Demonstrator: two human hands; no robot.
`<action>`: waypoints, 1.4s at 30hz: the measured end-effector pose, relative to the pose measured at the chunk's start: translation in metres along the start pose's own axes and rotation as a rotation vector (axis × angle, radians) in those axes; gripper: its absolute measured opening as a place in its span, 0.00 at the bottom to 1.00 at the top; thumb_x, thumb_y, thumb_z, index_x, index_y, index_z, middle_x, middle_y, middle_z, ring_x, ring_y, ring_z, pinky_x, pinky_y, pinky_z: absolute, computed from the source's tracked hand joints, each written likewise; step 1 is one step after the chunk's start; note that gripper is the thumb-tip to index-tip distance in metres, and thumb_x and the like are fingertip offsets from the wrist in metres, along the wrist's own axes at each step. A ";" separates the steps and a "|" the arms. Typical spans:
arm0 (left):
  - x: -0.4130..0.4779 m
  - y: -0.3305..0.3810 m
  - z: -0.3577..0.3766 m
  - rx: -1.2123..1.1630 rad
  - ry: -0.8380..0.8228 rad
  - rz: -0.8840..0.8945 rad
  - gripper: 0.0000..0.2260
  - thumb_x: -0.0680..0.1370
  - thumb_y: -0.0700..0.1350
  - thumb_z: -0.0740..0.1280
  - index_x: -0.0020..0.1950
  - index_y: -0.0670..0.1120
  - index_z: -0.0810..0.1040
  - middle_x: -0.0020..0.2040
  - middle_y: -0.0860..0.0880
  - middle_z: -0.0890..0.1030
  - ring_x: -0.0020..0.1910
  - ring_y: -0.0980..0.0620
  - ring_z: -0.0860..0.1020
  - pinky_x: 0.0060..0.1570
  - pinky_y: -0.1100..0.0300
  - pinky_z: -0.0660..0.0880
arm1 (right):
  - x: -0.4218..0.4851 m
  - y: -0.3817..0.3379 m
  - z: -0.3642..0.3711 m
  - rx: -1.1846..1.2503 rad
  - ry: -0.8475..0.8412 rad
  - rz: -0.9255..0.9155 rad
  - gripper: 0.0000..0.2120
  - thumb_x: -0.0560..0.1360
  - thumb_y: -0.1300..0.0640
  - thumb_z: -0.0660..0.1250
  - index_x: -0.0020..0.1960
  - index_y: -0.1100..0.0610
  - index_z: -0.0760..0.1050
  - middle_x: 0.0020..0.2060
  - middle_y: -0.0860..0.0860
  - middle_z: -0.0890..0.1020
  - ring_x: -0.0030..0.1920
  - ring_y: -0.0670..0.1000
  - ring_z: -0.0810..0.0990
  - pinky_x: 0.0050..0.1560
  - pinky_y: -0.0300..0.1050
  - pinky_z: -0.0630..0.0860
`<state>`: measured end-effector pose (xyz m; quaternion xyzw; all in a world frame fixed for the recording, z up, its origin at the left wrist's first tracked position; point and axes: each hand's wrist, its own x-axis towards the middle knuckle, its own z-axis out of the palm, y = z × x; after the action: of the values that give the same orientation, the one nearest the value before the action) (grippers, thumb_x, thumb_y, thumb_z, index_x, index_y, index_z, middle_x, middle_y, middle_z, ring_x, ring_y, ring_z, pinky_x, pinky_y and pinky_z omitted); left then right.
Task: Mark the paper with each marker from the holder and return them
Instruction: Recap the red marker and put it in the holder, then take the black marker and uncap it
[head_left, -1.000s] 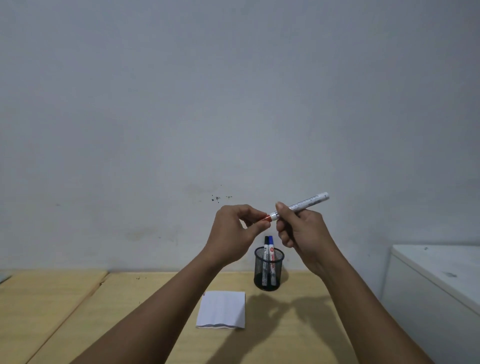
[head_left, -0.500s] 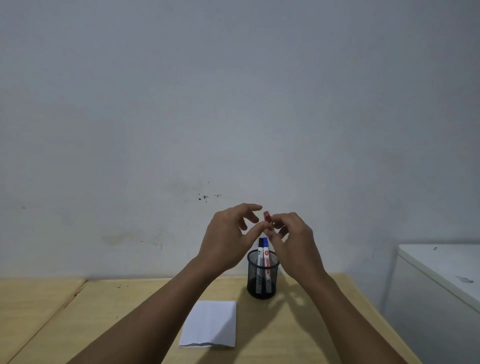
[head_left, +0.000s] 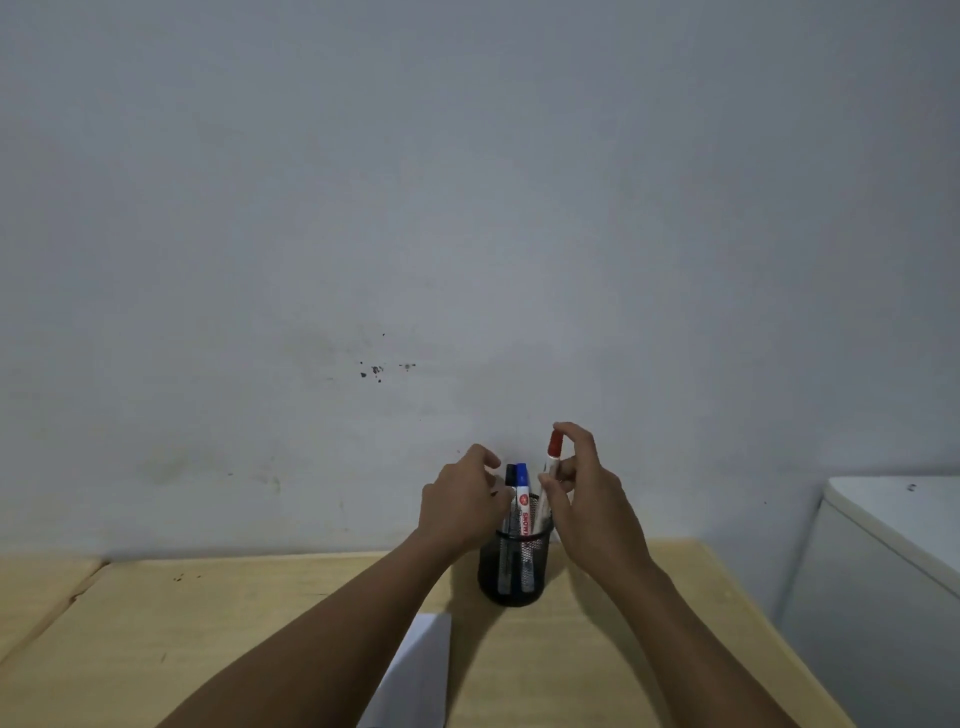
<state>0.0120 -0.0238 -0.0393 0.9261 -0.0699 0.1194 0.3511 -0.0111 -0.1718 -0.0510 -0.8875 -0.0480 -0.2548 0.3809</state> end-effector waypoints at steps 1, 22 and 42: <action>0.003 -0.001 0.005 -0.013 -0.004 -0.001 0.15 0.78 0.48 0.69 0.63 0.48 0.72 0.61 0.47 0.82 0.54 0.48 0.81 0.51 0.51 0.80 | 0.002 0.003 0.003 -0.013 -0.017 0.010 0.25 0.80 0.52 0.65 0.70 0.37 0.57 0.47 0.46 0.81 0.46 0.48 0.82 0.44 0.52 0.85; -0.013 0.024 -0.059 -0.397 0.145 -0.076 0.07 0.71 0.47 0.72 0.48 0.54 0.84 0.45 0.54 0.84 0.49 0.52 0.80 0.56 0.46 0.74 | -0.010 -0.040 -0.021 0.043 -0.109 0.025 0.20 0.79 0.44 0.66 0.69 0.47 0.73 0.59 0.47 0.78 0.57 0.47 0.77 0.51 0.40 0.77; -0.124 0.013 -0.176 -1.107 -0.060 -0.407 0.07 0.73 0.53 0.72 0.48 0.51 0.83 0.47 0.57 0.86 0.47 0.54 0.77 0.46 0.53 0.65 | -0.077 -0.185 -0.031 1.398 -0.048 0.320 0.04 0.73 0.67 0.73 0.48 0.67 0.83 0.34 0.57 0.85 0.34 0.52 0.83 0.41 0.41 0.84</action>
<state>-0.1404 0.0899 0.0630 0.6028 0.0474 -0.0309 0.7959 -0.1421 -0.0547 0.0500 -0.4374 -0.0778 -0.0860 0.8918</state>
